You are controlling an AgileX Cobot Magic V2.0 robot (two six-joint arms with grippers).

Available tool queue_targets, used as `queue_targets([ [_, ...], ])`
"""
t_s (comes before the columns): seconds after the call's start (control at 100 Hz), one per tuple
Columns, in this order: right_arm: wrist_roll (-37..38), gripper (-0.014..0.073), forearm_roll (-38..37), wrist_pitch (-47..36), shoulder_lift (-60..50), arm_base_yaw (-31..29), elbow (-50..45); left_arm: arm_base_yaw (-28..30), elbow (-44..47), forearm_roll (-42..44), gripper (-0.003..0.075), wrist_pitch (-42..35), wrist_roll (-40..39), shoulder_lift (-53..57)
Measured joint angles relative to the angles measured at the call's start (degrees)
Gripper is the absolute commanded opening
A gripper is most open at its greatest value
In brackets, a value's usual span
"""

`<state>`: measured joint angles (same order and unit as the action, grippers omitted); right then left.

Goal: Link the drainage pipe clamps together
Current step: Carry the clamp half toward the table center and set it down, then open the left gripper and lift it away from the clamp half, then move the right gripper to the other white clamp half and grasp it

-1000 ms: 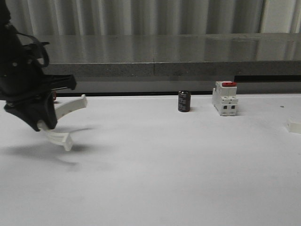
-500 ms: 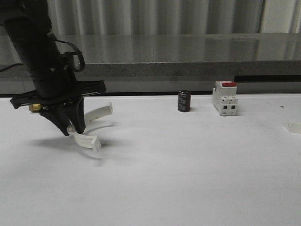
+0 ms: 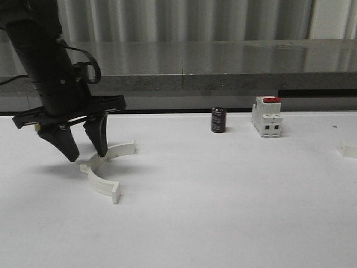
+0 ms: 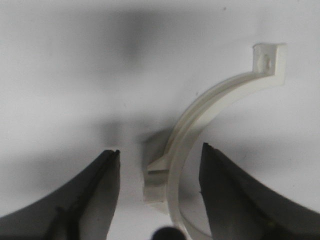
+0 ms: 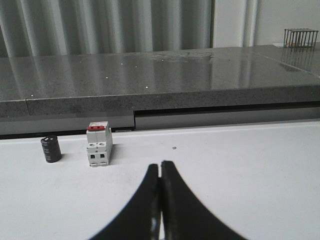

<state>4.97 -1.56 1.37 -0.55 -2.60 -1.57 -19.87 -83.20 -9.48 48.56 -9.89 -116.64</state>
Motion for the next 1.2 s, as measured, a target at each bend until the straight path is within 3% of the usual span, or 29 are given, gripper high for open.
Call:
queue_targets([
  [0.11, 0.00, -0.0066, 0.00, 0.00, 0.00, 0.00, 0.00, 0.00, -0.05, 0.00, 0.0352, -0.10, 0.00, 0.77],
  [0.36, 0.00, -0.0066, 0.00, 0.00, 0.00, 0.00, 0.00, 0.00, -0.05, 1.81, -0.0023, 1.85, 0.00, 8.21],
  [0.54, 0.00, -0.0066, 0.00, 0.00, 0.00, 0.00, 0.00, 1.15, 0.06, 3.90, -0.0021, 2.61, 0.00, 14.21],
  [0.83, 0.00, -0.0066, 0.00, 0.00, 0.00, 0.00, 0.00, 8.11, 1.44, 6.24, -0.0021, 4.31, 2.80, 23.12],
  [1.2, 0.00, -0.0066, 0.00, 0.00, 0.00, 0.00, 0.00, 16.71, 18.60, 6.63, -0.0021, -0.78, 5.60, 43.13],
])
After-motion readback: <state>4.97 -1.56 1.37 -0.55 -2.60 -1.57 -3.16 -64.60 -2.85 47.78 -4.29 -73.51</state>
